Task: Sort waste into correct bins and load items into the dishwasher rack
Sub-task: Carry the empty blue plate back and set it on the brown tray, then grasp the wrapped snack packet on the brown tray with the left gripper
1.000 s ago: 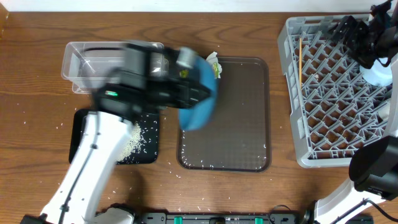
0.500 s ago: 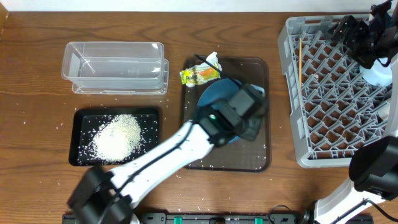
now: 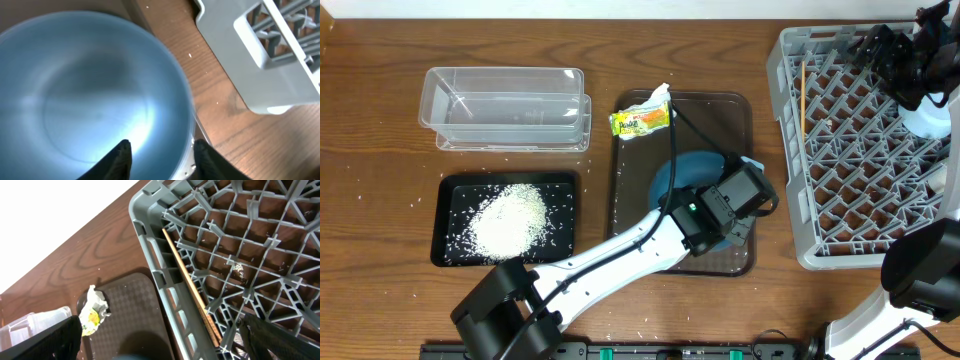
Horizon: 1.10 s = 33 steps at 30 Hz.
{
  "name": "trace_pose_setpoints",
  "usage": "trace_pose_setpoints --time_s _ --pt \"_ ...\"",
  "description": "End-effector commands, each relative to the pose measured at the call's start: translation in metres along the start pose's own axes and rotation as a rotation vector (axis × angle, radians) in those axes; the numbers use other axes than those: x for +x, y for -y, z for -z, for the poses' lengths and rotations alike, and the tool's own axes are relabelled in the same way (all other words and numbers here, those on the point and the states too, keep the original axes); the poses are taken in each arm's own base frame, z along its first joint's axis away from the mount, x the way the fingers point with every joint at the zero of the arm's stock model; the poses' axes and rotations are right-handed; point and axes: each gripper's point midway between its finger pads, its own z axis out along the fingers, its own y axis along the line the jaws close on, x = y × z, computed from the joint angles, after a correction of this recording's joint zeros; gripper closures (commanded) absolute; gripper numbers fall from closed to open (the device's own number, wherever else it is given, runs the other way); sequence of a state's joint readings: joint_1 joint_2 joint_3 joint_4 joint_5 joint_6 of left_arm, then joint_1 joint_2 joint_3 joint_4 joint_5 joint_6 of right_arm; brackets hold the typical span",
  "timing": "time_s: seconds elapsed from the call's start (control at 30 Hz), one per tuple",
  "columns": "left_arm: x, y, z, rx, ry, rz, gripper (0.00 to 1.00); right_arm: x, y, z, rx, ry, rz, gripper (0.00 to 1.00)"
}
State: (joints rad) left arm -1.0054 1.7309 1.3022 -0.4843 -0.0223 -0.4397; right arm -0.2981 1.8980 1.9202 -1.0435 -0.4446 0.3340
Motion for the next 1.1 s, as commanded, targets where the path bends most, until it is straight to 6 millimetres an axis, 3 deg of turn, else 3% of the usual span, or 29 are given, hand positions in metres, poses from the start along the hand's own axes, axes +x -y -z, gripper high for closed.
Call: trace_pose_setpoints --time_s 0.0,0.2,0.37,0.5,0.73,0.93,1.07 --pt "-0.017 -0.014 0.004 -0.064 0.065 0.022 0.52 0.002 0.000 -0.003 0.001 -0.009 -0.010 0.01" --pt "-0.052 -0.045 0.015 -0.104 0.149 0.029 0.43 0.002 0.000 -0.003 0.001 -0.009 -0.010 0.01" --pt "-0.096 -0.094 0.035 -0.151 0.225 0.059 0.41 0.002 0.000 -0.003 0.001 -0.009 -0.010 0.01" --pt "-0.110 -0.126 0.033 -0.140 0.210 0.038 0.40 0.002 0.000 -0.003 0.001 -0.009 -0.010 0.01" --pt "-0.113 -0.213 -0.011 -0.352 0.169 -0.006 0.37 0.002 0.000 -0.003 0.001 -0.009 -0.010 0.01" --pt "-0.109 -0.252 -0.064 -0.396 0.148 -0.054 0.31 0.002 0.001 -0.003 0.002 -0.008 -0.011 0.01" --pt "-0.105 -0.273 -0.086 -0.414 0.151 -0.038 0.25 0.002 0.000 -0.003 0.001 -0.008 -0.010 0.01"
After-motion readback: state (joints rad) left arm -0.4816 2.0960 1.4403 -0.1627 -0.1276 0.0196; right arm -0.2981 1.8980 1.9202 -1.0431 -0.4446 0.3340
